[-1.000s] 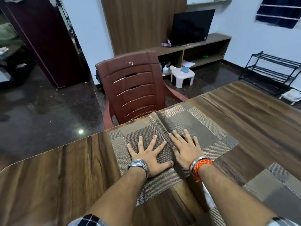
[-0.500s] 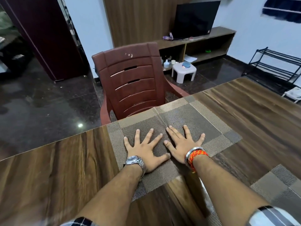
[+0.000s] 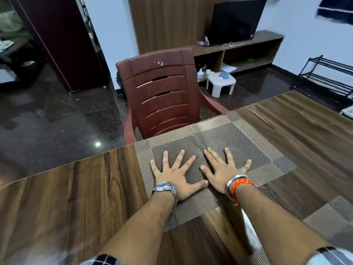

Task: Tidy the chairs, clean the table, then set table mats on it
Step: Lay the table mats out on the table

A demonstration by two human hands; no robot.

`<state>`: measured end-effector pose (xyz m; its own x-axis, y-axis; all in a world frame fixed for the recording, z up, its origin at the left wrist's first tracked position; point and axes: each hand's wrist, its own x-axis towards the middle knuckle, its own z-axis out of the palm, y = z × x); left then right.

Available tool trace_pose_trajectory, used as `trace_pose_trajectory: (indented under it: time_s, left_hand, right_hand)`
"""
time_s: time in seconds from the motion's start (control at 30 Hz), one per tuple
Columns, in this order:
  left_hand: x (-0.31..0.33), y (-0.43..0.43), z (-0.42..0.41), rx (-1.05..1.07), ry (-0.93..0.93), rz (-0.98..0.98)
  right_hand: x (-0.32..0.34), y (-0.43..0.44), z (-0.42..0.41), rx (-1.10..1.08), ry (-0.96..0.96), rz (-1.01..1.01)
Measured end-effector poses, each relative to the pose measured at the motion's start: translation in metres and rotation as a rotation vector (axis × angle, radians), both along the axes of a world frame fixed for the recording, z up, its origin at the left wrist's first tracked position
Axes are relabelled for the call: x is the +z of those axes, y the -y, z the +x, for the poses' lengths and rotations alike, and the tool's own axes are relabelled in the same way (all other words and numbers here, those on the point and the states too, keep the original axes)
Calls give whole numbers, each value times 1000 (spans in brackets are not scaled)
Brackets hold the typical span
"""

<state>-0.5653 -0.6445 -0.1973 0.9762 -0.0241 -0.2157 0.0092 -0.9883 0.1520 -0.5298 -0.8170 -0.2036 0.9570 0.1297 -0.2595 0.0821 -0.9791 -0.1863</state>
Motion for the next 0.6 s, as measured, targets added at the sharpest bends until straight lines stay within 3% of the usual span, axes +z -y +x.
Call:
trace_pose_trajectory:
  time_s: [0.6]
  left_hand:
    - [-1,7,4,-7,-7,3]
  right_hand:
    - [0,7,5,0,7,-9]
